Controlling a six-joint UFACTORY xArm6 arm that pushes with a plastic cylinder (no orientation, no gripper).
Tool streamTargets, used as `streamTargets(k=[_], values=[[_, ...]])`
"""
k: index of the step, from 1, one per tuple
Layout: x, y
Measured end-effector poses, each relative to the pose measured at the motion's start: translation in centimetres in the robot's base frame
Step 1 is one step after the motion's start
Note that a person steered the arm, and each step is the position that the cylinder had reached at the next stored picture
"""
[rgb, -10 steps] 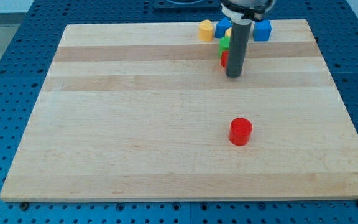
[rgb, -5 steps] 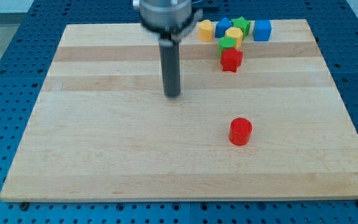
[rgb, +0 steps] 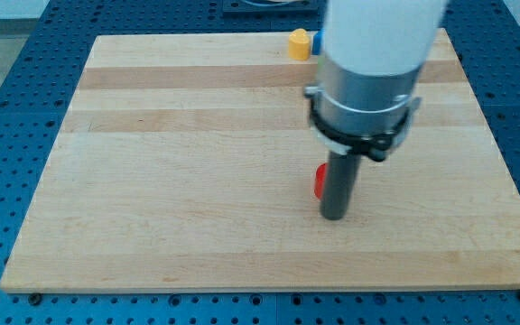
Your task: Slide the red circle to red star
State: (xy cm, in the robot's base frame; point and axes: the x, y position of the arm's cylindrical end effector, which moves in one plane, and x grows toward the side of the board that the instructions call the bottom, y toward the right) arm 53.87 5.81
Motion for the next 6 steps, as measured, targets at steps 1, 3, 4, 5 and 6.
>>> streamTargets(k=[1, 3, 4, 5, 6], values=[[-2.1, -0.7], [-8.9, 3.7], [-7.9, 4.4], [-6.0, 10.3], [-7.6, 10.6]])
